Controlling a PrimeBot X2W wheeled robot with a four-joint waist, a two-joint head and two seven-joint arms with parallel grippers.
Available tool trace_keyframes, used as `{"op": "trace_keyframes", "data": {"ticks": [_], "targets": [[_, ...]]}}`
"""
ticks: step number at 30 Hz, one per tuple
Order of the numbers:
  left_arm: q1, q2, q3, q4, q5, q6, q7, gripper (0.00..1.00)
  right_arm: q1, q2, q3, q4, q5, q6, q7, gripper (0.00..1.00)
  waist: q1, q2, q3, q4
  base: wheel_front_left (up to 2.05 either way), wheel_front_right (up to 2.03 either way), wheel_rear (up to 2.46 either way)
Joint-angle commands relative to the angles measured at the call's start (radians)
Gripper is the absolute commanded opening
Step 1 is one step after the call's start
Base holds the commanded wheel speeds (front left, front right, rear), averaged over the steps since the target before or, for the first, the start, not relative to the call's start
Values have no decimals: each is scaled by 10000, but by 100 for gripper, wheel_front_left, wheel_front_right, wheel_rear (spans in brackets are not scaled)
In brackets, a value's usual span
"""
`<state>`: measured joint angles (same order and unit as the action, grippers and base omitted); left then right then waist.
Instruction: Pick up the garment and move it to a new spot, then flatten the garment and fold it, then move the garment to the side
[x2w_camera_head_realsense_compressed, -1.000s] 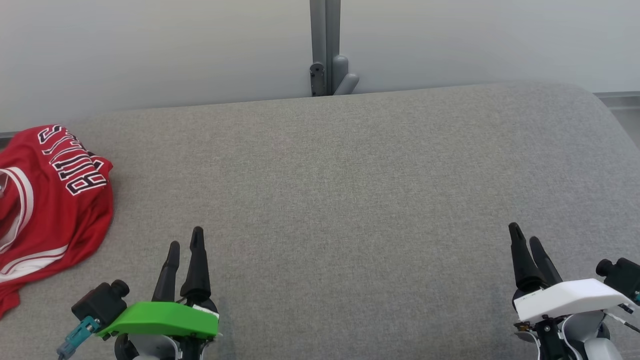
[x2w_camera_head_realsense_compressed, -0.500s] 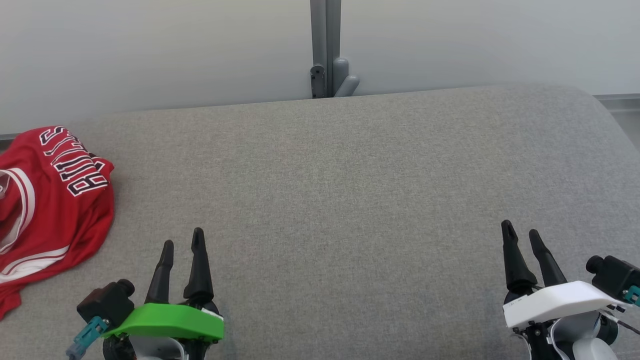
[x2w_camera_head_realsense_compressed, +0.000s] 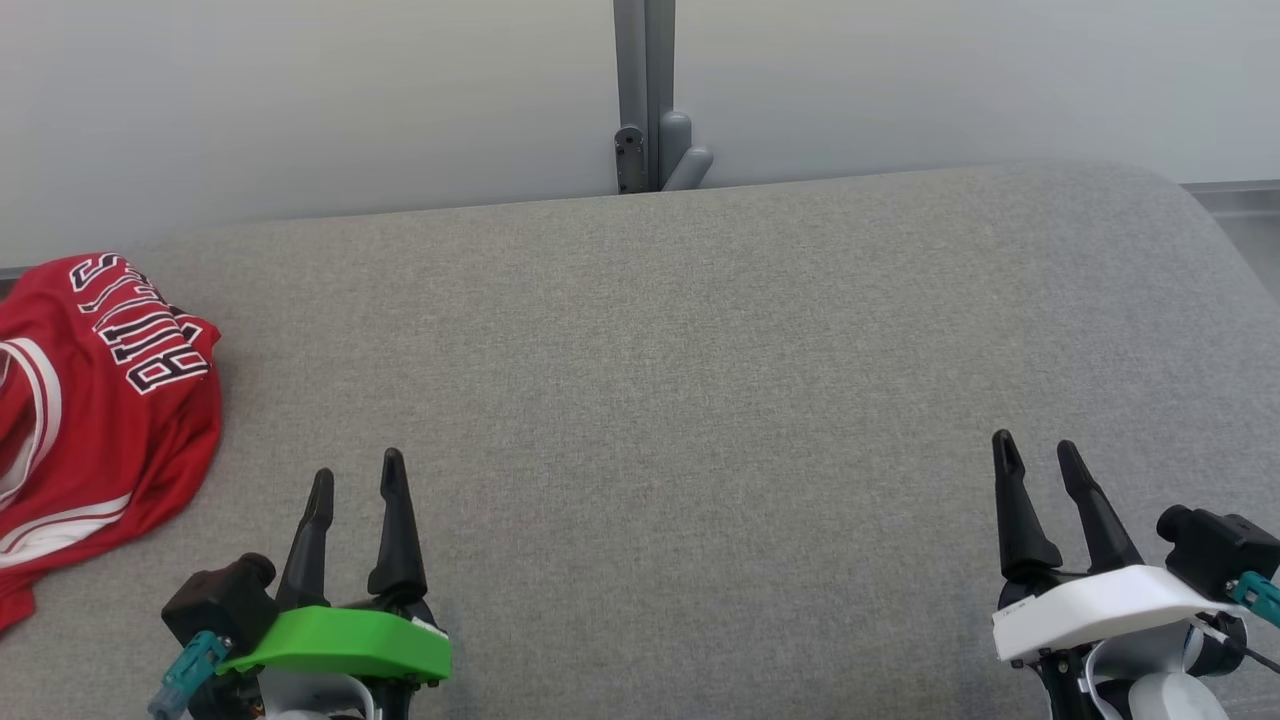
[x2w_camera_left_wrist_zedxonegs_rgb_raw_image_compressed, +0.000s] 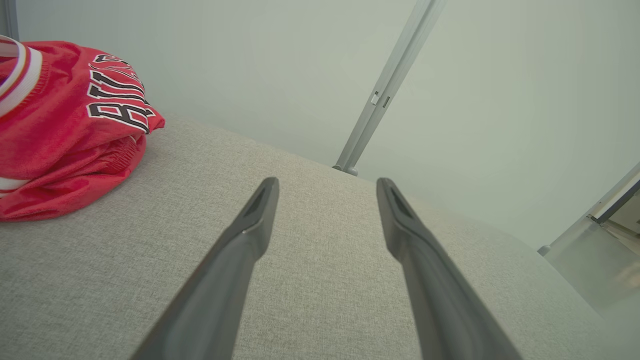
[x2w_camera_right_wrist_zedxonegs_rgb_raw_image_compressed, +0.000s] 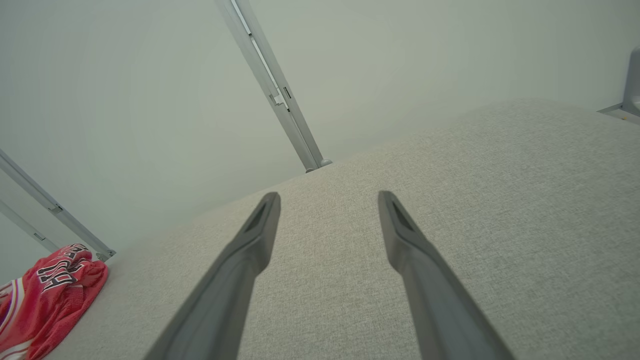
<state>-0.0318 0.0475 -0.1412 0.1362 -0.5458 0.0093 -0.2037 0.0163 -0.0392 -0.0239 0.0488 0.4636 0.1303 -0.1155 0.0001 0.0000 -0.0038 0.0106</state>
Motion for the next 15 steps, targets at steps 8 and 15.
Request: {"op": "trace_keyframes", "data": {"ticks": [8, 15], "targets": [[21, 34, 61, -197, 932, 130, -144, 100, 39, -83, 185, -244, -929, 4, -345, 100, -1, 0, 48, 14, 0, 0, 0], [63, 36, -10, -302, 1818, 178, -234, 100, 79, -94, 415, -362, -1584, 4, -578, 100, -1, 0, 60, 40, 0, 0, 0]]}}
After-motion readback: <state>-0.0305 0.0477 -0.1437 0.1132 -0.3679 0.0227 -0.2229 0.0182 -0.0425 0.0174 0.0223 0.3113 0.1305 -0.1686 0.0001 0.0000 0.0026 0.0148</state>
